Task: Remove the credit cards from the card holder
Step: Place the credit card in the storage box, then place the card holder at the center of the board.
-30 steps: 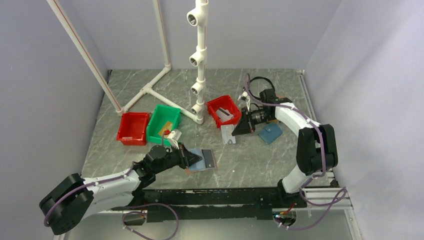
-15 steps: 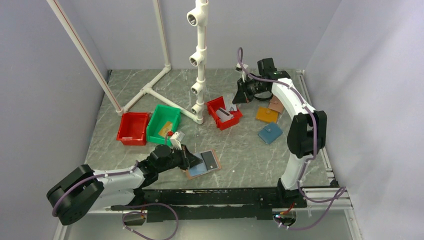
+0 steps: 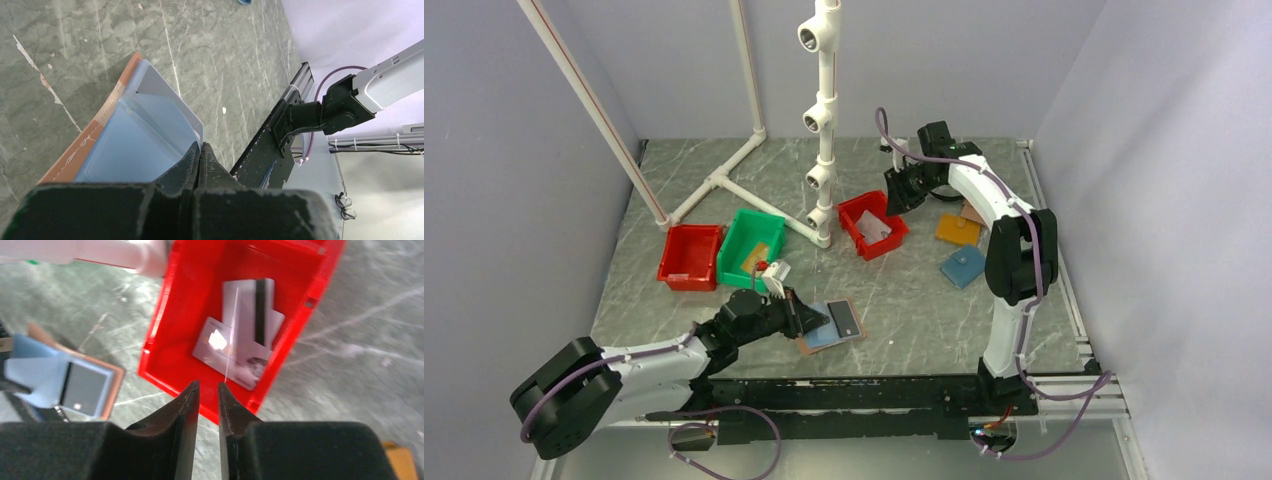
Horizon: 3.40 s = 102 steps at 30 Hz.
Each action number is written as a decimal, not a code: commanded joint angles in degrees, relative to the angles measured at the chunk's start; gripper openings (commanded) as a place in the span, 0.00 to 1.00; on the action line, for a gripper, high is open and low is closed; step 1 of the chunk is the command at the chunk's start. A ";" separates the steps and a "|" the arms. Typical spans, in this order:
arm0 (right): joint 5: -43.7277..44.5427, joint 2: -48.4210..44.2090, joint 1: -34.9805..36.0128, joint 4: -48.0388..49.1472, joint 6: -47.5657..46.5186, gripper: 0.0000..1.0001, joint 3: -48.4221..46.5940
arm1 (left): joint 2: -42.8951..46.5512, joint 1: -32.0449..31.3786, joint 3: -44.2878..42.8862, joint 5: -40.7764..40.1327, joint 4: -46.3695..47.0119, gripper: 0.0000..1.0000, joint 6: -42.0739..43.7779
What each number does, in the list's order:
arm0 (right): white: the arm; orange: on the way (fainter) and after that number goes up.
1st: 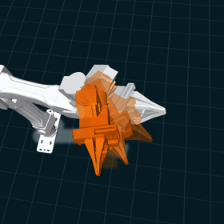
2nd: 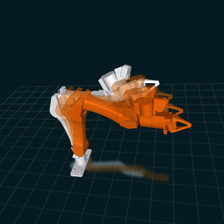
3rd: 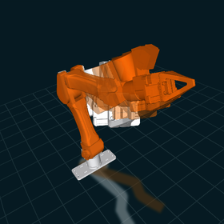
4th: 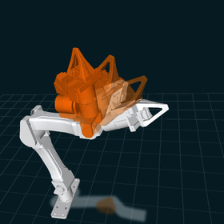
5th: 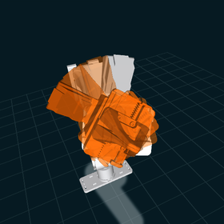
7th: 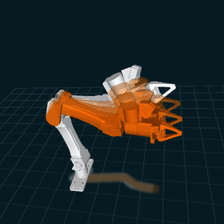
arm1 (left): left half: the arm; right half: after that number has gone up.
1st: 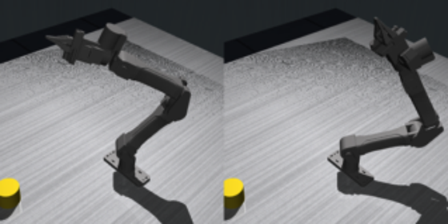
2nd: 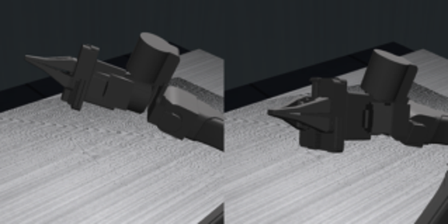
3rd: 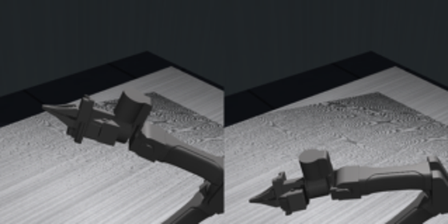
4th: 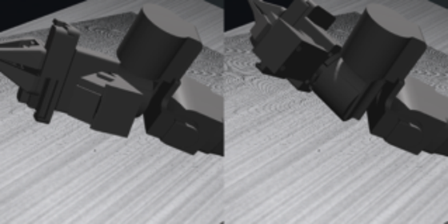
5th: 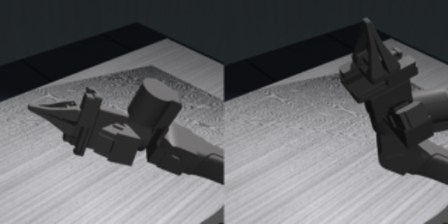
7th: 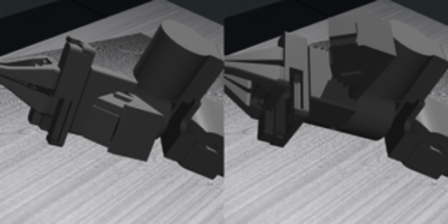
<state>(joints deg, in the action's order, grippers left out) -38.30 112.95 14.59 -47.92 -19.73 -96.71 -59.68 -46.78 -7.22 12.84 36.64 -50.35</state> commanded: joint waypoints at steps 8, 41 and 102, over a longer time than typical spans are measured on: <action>8.25 -12.93 -1.85 7.39 2.89 0.29 7.28 | 3.44 0.27 -1.17 -0.39 -0.76 0.00 -0.77; -25.95 -49.51 -7.73 30.45 -1.89 0.56 45.67 | -6.46 0.59 -9.38 0.86 3.26 0.00 -6.27; -21.73 -41.01 -7.71 18.71 -17.01 0.55 43.03 | -4.40 -0.81 -22.57 -10.85 -37.76 0.47 7.57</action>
<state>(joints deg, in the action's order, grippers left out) -58.83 71.42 6.94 -27.59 -33.15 -51.86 -70.08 -47.51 -27.27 7.05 5.85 -46.44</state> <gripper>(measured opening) 0.553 0.386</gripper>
